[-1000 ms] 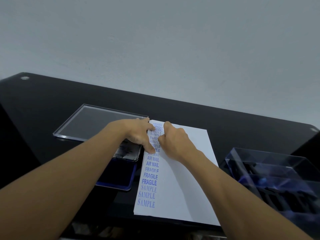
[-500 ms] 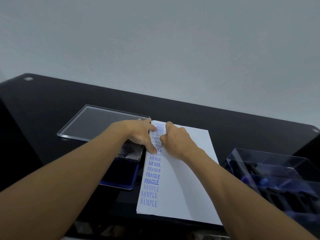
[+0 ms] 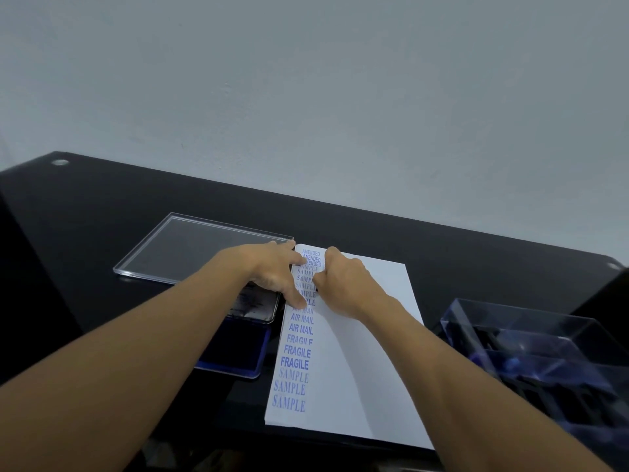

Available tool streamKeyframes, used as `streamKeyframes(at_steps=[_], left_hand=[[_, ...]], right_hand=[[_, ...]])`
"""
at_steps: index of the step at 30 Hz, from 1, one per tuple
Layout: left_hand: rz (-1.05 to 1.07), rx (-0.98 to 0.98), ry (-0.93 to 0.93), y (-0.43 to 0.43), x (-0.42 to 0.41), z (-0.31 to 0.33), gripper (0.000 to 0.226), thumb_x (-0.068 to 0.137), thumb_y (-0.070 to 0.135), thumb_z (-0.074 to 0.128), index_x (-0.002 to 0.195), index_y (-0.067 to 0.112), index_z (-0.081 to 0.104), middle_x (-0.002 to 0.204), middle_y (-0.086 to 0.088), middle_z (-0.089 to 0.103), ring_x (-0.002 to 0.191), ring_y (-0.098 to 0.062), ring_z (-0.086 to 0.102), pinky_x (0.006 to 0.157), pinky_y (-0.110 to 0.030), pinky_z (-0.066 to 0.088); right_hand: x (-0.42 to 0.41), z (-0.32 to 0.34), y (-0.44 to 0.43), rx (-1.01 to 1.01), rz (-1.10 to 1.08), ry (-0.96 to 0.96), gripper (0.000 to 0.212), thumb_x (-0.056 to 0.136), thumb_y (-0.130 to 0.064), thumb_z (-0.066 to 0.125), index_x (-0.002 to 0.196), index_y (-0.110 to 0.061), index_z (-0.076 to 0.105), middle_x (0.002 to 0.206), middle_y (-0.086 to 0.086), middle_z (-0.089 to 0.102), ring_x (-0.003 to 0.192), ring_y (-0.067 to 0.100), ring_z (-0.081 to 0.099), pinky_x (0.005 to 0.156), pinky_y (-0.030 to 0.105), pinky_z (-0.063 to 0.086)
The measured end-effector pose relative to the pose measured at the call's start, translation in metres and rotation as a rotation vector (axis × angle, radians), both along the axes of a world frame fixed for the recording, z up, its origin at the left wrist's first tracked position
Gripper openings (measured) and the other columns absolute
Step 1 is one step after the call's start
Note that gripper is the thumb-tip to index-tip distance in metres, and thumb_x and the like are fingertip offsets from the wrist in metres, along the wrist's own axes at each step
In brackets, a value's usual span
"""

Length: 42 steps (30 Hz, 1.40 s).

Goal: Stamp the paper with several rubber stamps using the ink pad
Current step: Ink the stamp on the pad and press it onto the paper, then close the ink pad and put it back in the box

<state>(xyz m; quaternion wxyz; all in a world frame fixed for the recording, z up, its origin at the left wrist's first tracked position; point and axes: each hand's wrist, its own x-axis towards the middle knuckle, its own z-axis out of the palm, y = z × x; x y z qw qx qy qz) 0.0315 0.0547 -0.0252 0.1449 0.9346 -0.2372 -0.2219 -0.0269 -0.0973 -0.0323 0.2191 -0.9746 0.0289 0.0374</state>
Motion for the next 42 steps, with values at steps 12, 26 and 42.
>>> streamKeyframes(at_steps=[12, 26, 42], left_hand=[[0.23, -0.357, -0.246, 0.021, -0.014, 0.026, 0.054, 0.098, 0.033, 0.061, 0.148, 0.022, 0.045, 0.158, 0.004, 0.036, 0.136, -0.016, 0.043, 0.105, -0.029, 0.031], [0.448, -0.378, -0.363, 0.068, -0.05, 0.045, 0.039, 0.101, 0.028, 0.053, 0.139, 0.022, 0.054, 0.144, 0.004, 0.053, 0.13, -0.018, 0.05, 0.101, -0.032, 0.038], [0.419, -0.393, -0.383, 0.053, -0.095, 0.05, 0.042, 0.099, 0.027, 0.055, 0.14, 0.022, 0.053, 0.144, 0.004, 0.054, 0.131, -0.016, 0.05, 0.105, -0.029, 0.037]], right_hand=[[-0.012, 0.083, -0.079, 0.215, -0.206, -0.268, 0.019, 0.098, -0.032, 0.046, 0.096, -0.014, 0.051, 0.09, 0.0, 0.055, 0.074, 0.015, 0.049, 0.06, 0.031, 0.036], [-0.061, 0.096, -0.102, 0.245, -0.176, -0.223, 0.018, 0.1, -0.027, 0.043, 0.1, -0.015, 0.055, 0.099, 0.007, 0.065, 0.074, 0.018, 0.051, 0.064, 0.031, 0.039], [-0.107, 0.093, -0.093, 0.246, -0.113, -0.255, 0.012, 0.097, -0.022, 0.051, 0.095, -0.02, 0.063, 0.088, -0.004, 0.069, 0.063, -0.001, 0.054, 0.056, 0.019, 0.036]])
